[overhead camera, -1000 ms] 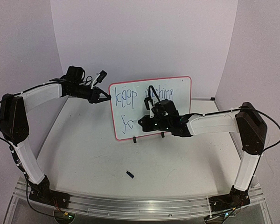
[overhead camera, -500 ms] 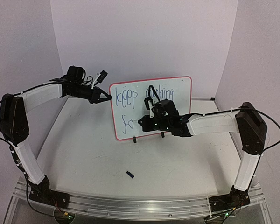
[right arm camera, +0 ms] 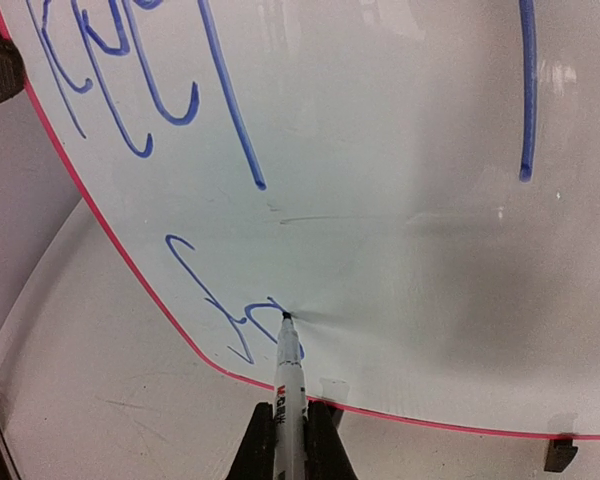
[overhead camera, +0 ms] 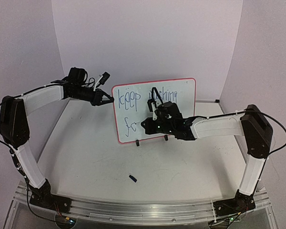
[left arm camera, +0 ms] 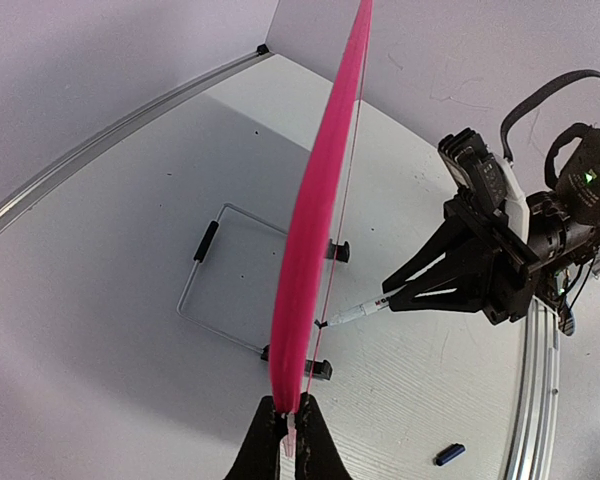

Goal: Write a sentence on the whiteboard
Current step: Write a sentence on the whiteboard stand.

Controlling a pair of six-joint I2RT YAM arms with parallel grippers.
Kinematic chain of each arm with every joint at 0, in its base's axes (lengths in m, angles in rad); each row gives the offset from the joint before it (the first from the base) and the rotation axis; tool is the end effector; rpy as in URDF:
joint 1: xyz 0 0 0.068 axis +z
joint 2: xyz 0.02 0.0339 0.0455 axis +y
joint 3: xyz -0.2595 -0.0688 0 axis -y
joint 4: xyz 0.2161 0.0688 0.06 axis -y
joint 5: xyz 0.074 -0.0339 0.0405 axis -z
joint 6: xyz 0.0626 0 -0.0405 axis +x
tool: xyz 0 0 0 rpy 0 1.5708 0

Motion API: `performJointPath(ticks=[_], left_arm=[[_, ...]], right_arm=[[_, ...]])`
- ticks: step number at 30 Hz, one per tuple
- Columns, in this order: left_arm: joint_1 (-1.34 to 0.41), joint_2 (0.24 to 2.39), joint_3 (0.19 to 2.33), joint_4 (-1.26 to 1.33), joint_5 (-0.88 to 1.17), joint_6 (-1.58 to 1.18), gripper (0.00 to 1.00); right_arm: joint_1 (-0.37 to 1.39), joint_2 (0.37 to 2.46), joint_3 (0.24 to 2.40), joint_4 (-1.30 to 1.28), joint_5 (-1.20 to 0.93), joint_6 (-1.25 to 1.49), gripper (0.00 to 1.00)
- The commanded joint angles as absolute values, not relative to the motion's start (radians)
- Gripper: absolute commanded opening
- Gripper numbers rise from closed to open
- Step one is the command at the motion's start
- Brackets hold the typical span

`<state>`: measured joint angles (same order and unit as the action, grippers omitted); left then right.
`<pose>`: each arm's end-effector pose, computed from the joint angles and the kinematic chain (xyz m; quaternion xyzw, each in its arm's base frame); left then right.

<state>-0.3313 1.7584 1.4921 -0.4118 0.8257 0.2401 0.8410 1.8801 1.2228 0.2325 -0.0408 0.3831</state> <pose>0.3475 -0.1682 0.2964 0.3990 0.7439 -0.3796 0.3785 0.2855 0.3230 0.2199 -0.2014 0.8157 0.3255 0.4338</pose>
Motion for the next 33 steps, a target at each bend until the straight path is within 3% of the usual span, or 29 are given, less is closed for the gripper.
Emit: performJointPath(ticks=[1, 21, 33], left_arm=[[-0.353, 1.744, 1.503, -0.488, 0.807, 0.263, 0.0], [-0.353, 1.746, 1.503, -0.49, 0.807, 0.264, 0.0], [-0.353, 1.738, 1.503, -0.492, 0.806, 0.264, 0.0]], right_arm=[[0.837, 1.848, 1.218, 0.256, 0.0, 0.398, 0.0], [0.837, 1.896, 1.21, 0.255, 0.007, 0.425, 0.0], [0.837, 1.814, 1.227, 0.289, 0.019, 0.435, 0.0]])
